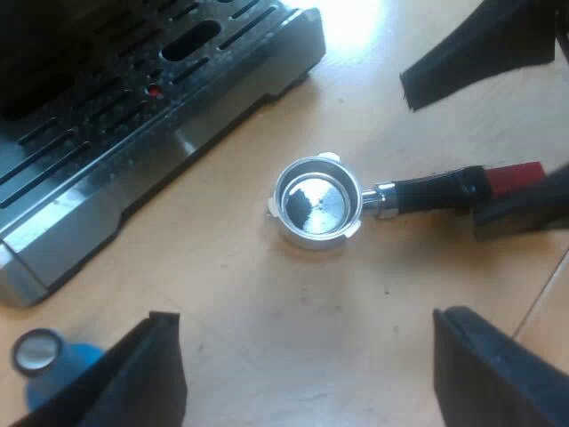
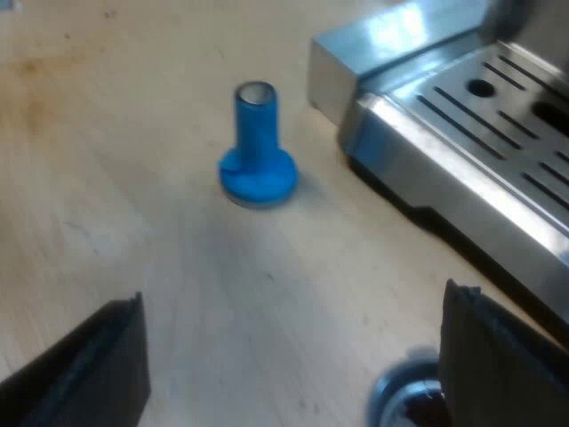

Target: Grind coffee beans and then tamp

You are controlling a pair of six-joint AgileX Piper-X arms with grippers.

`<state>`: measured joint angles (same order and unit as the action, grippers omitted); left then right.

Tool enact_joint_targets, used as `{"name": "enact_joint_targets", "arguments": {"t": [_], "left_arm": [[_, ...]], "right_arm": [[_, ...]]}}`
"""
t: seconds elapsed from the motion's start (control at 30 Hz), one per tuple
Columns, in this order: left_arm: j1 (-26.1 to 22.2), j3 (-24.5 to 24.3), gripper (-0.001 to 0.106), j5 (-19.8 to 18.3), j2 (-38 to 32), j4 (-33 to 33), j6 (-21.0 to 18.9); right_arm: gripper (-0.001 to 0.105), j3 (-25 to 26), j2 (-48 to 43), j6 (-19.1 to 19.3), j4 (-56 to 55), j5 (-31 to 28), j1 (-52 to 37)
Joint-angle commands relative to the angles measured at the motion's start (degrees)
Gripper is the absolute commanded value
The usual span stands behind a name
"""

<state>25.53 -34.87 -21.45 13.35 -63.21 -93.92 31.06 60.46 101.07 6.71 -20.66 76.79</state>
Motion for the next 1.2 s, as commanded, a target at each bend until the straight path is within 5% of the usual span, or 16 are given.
{"name": "enact_joint_targets", "arguments": {"t": [0.03,0.37,0.5,0.8,1.1,1.2], "left_arm": [[0.3,-0.3,0.063,2.0,0.2,0.1,-0.1],[0.3,-0.3,0.063,7.1,2.5,0.1,-3.4],[0.3,-0.3,0.064,8.3,7.5,0.2,-4.0],[0.3,-0.3,0.072,18.5,23.3,5.5,-4.4],[-1.8,-0.3,0.072,20.5,35.0,10.8,-4.8],[-6.0,-0.3,0.072,19.5,38.7,13.3,-4.3]], "right_arm": [[0.070,0.2,3.8,0.8,6.6,1.5,0.1],[0.070,0.5,15.3,-2.0,19.6,1.5,0.1],[0.070,0.6,17.1,-4.0,19.6,1.1,0.1],[0.070,0.6,17.1,-4.0,19.6,1.1,0.1],[0.070,0.6,17.1,-4.0,19.6,1.1,0.1],[0.070,0.6,17.1,-4.0,19.6,1.1,0.1]]}}
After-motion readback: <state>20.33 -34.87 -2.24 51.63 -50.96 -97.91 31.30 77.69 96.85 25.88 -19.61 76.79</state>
